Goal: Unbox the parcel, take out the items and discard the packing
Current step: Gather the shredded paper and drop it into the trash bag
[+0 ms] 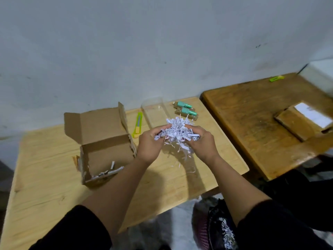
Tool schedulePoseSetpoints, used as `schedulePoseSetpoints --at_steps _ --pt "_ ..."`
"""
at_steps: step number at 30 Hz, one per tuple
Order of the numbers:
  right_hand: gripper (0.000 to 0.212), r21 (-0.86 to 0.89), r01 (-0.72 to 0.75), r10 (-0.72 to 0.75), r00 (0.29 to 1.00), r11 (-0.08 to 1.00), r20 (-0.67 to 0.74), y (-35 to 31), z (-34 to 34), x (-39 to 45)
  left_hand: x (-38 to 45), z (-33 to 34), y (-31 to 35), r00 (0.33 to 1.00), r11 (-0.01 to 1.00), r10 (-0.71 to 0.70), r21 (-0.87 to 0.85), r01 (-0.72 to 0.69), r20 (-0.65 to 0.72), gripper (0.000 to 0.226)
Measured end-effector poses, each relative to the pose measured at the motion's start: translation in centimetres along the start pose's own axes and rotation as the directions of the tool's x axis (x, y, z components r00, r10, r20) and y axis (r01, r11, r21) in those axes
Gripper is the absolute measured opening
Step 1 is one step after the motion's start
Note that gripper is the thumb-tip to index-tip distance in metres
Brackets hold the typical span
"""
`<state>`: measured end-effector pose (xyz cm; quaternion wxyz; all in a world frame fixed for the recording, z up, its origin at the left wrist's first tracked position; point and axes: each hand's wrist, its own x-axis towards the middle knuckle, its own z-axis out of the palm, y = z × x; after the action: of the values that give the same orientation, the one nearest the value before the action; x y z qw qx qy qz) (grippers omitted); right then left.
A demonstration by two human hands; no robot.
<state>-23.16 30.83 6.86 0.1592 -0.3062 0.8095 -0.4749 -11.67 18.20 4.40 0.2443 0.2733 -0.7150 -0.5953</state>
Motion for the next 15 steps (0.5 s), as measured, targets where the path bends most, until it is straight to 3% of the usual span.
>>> schedulePoseSetpoints --at_steps 8,15 --pt "0.044 0.015 0.013 -0.011 0.988 1.000 -0.155 -4.5 -4.4 -2.0 0.6 0.9 5.9 0.988 0.994 0.110 -0.026 -0.108 0.112 0.046" --pt "0.048 -0.001 -0.057 0.053 0.933 0.998 -0.355 -3.5 -10.5 -6.0 -1.2 6.8 10.1 0.939 0.981 0.192 -0.047 -0.186 0.285 0.035"
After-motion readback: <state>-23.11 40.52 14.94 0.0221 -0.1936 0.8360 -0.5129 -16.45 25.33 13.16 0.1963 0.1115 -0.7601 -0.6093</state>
